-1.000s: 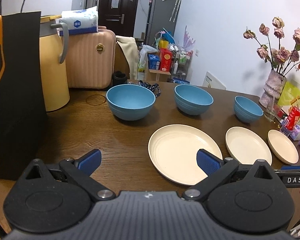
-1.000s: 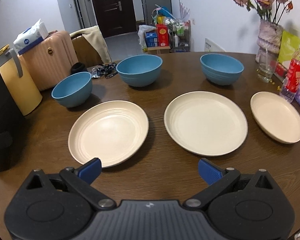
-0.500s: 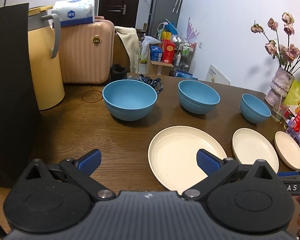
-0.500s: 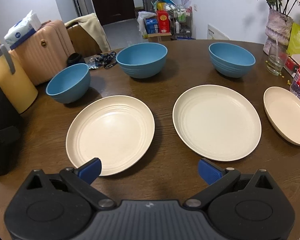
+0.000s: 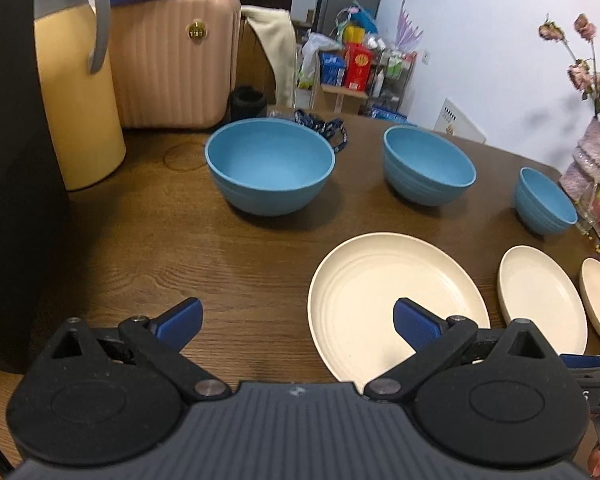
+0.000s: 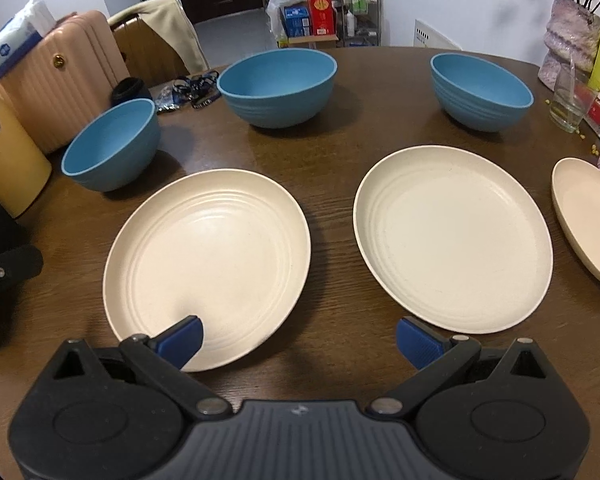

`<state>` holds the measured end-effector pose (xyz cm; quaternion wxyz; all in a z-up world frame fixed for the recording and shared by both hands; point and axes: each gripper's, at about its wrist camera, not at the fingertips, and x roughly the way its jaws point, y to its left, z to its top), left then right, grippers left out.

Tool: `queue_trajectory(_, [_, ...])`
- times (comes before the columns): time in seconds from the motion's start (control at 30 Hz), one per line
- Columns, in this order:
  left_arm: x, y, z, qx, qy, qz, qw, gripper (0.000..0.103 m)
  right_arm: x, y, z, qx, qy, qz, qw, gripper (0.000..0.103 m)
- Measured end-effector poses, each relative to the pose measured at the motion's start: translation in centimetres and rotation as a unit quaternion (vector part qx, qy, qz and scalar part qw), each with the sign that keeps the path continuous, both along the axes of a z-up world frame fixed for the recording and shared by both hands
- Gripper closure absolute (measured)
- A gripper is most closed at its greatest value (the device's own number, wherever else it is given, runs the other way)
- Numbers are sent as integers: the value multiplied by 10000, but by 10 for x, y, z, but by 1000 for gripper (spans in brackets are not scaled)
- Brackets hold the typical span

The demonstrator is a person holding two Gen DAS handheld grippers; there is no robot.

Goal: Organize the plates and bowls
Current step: 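Move both grippers forward toward the rim of a cream plate, then close the left gripper on the plate rim while the right gripper closes on it too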

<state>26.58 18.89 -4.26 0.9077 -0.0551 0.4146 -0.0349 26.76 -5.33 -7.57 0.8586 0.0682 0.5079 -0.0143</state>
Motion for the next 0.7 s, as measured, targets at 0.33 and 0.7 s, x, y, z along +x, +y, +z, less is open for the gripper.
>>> queue_trajectory(0.33, [31, -15, -24, 234, 360, 47, 9991, 0, 27, 0, -19, 61, 311, -86, 9995, 0])
queue_trajectory(0.7, [58, -28, -50, 417, 754, 121, 9962, 0, 54, -4, -36, 132, 539, -198, 9983, 6])
